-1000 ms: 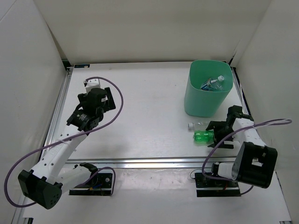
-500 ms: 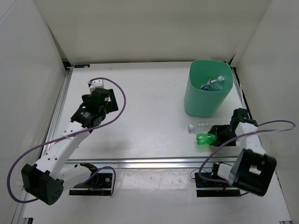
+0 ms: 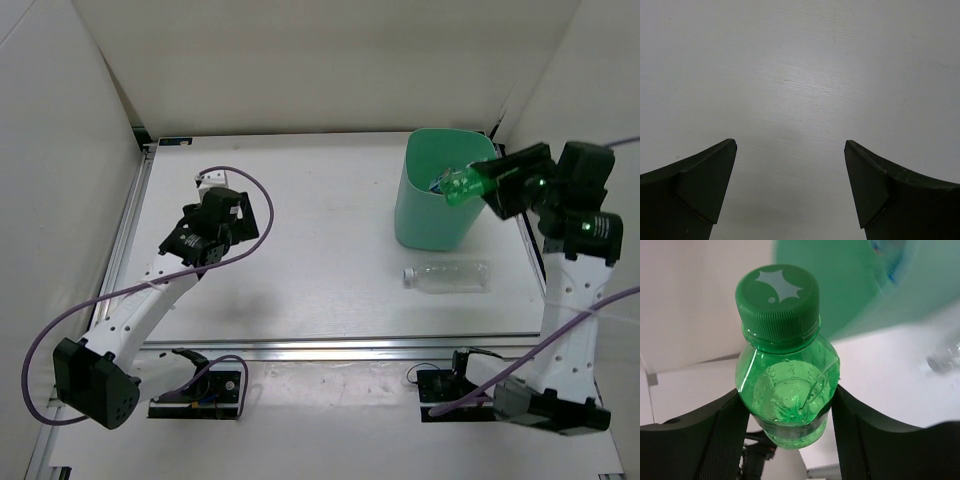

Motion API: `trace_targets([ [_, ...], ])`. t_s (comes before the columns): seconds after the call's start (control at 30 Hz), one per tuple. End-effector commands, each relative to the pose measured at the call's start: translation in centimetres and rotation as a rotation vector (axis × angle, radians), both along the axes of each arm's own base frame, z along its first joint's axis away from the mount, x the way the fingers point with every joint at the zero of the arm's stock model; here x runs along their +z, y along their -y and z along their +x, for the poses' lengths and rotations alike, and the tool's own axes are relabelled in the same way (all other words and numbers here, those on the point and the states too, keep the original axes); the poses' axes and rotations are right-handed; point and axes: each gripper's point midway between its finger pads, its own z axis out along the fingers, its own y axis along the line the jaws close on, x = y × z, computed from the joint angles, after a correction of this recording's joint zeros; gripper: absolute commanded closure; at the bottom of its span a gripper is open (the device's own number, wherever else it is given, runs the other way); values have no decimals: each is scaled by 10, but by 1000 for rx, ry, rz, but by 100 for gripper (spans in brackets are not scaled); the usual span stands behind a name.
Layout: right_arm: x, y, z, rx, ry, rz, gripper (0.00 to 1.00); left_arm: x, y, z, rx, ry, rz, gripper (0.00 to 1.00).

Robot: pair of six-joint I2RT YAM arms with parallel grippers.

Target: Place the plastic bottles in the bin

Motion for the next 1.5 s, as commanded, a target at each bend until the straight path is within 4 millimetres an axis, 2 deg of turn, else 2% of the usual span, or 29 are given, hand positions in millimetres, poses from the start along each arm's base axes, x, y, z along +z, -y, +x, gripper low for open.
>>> trace_targets([
  [0.0, 30, 10, 49, 36, 87, -132, 86, 1, 6, 0, -9, -3, -41, 0],
  [0.03, 61, 12, 58, 30, 158, -168, 86, 1, 8, 0, -17, -6, -47, 0],
  [0.07, 55, 8, 84, 60, 131, -173, 86, 1, 8, 0, -17, -6, -47, 0],
  [0.17, 74, 2, 123, 95, 149, -226, 79, 1, 8, 0, -17, -6, -47, 0],
  [0.2, 76, -1, 130, 112, 153, -240, 62, 1, 8, 0, -17, -6, -47, 0],
  [0.23, 75, 0, 137, 118, 148, -247, 49, 1, 8, 0, -17, -6, -47, 0],
  [0.27, 65, -3, 148, 130, 119, -243, 46, 1, 8, 0, -17, -6, -47, 0],
  [0.3, 69, -3, 148, 130, 125, -244, 42, 4, 7, -1, -23, 2, -43, 0],
  [0.33, 64, 2, 145, 120, 100, -241, 38, 4, 7, -1, -23, 2, -43, 0],
  [0.37, 72, 4, 139, 108, 118, -250, 33, 7, 6, -2, -30, 9, -37, 0],
  [0.43, 73, 12, 120, 68, 119, -257, 16, 10, 4, -3, -30, 19, -27, 0],
  [0.5, 73, 25, 108, 10, 126, -249, 10, 11, 0, -6, -28, 26, -17, 0],
  [0.53, 79, 29, 90, -10, 147, -253, 7, 6, -1, -7, -33, 16, -5, 0],
  [0.57, 60, 35, 86, -31, 103, -234, 0, 6, -3, -7, -25, 19, 2, 0],
  [0.6, 56, 37, 82, -34, 111, -227, 0, 1, -3, -8, -25, 8, 7, 0],
  [0.63, 64, 42, 77, -24, 168, -238, 0, 0, -4, -10, -25, 7, 7, 0],
  [0.67, 55, 38, 76, 26, 156, -218, 0, 0, -4, -10, -25, 7, 7, 0],
  [0.73, 44, 45, 64, 11, 83, -210, 0, -3, -2, -10, -29, -3, -4, 0],
  [0.8, 44, 58, 54, -55, 64, -239, 0, -6, 1, -9, -30, -13, -13, 0],
  [0.93, -4, 75, 21, -207, -75, -134, 0, -6, 3, -7, -20, -14, -27, 0],
  [0.97, -47, 75, 13, -222, -181, -74, 0, -6, 3, -7, -20, -14, -27, 0],
  [1.07, -91, 68, -10, -256, -264, 120, 0, -6, 3, -7, -20, -14, -27, 0],
  [1.1, -126, 60, -21, -252, -344, 184, 0, -6, 3, -7, -20, -14, -27, 0],
  [1.17, -141, 50, -28, -231, -353, 237, 0, -7, 1, -9, -25, -15, -19, 0],
  [1.2, -160, 43, -37, -223, -398, 264, 0, -9, 0, -12, -25, -16, -19, 0],
  [1.23, -168, 42, -40, -224, -420, 273, 0, -8, -2, -11, -18, -14, -13, 0],
  [1.3, -176, 36, -40, -198, -412, 300, 0, -8, -3, -14, -24, -9, -8, 0],
  [1.43, -215, 23, -43, -161, -485, 398, 0, -15, -6, -20, -29, -28, 7, 0],
  [1.47, -230, 21, -47, -166, -549, 426, 0, -15, -6, -20, -29, -28, 7, 0],
])
